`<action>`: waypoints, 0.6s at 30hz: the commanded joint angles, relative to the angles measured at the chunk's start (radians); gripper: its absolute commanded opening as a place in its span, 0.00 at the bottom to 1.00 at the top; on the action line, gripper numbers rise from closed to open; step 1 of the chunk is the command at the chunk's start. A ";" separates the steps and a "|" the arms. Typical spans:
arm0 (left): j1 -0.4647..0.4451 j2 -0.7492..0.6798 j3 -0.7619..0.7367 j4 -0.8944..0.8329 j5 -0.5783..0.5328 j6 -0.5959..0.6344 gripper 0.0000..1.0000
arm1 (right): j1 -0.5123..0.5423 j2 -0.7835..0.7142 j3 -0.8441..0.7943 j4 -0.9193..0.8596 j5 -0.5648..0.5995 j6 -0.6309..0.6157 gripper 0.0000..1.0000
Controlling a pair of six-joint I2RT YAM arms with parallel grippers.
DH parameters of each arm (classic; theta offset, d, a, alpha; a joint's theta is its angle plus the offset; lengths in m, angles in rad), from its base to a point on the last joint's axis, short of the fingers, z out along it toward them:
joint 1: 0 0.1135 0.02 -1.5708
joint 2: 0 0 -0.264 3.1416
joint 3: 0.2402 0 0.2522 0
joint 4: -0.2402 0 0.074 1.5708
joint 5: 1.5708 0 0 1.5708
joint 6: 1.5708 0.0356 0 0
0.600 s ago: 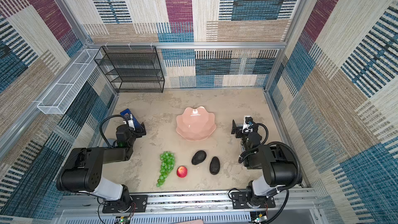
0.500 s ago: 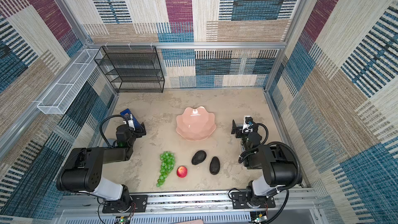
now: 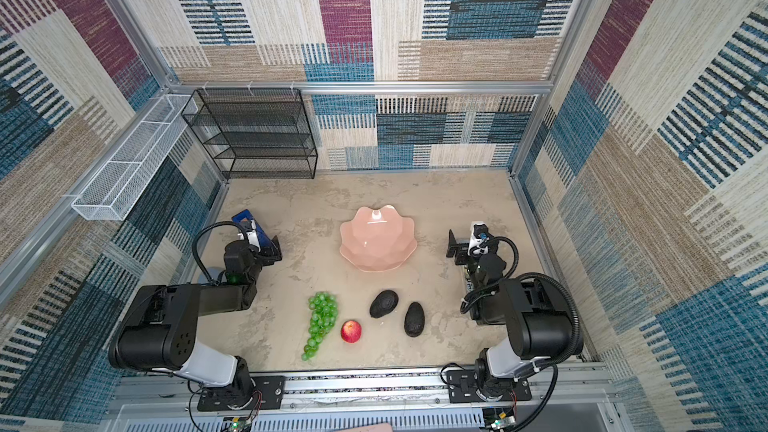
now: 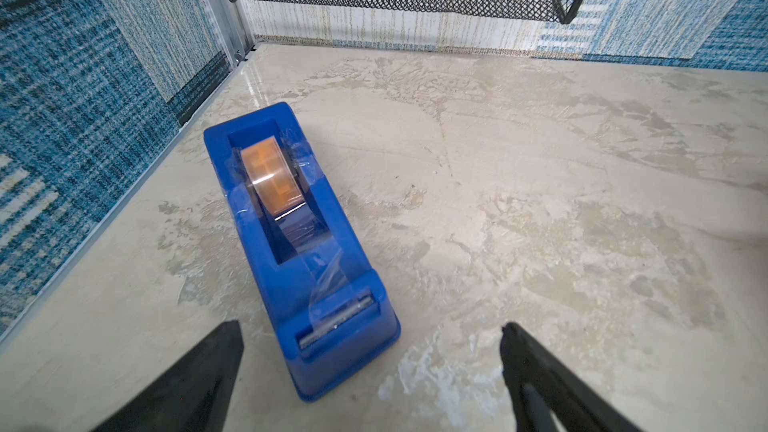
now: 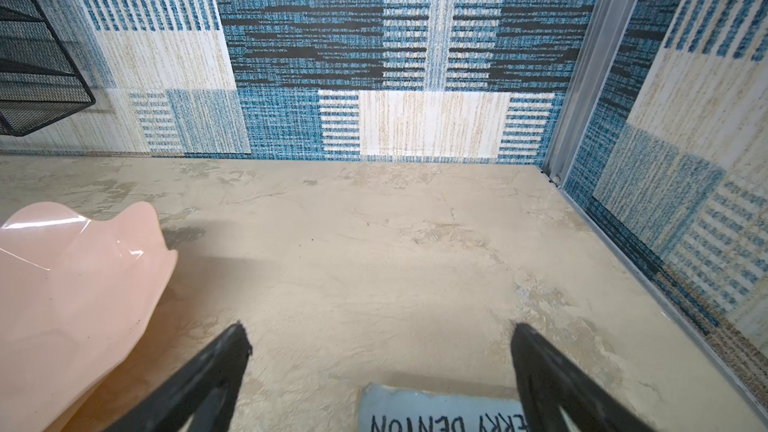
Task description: Place and organize the fake fruits in the fruit bowl
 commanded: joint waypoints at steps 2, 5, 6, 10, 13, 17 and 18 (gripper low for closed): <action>0.001 -0.001 0.001 0.016 0.003 0.015 1.00 | -0.002 0.002 0.006 0.018 -0.005 0.007 0.99; 0.001 0.001 0.004 0.013 0.005 0.015 0.99 | -0.002 0.002 0.007 0.015 -0.007 0.007 1.00; 0.003 0.002 0.007 0.007 0.009 0.013 0.99 | -0.002 0.002 0.008 0.013 -0.009 0.007 1.00; 0.003 0.001 0.004 0.011 0.013 0.013 0.99 | -0.003 -0.001 0.007 0.016 -0.006 0.009 1.00; 0.003 0.002 0.005 0.009 0.012 0.013 0.99 | -0.004 -0.017 0.019 -0.010 0.018 0.016 1.00; 0.003 -0.001 0.003 0.010 0.014 0.013 0.99 | -0.002 -0.113 0.221 -0.448 0.096 0.074 1.00; 0.003 -0.003 -0.002 0.018 0.012 0.016 0.99 | -0.003 -0.129 0.266 -0.534 0.100 0.110 1.00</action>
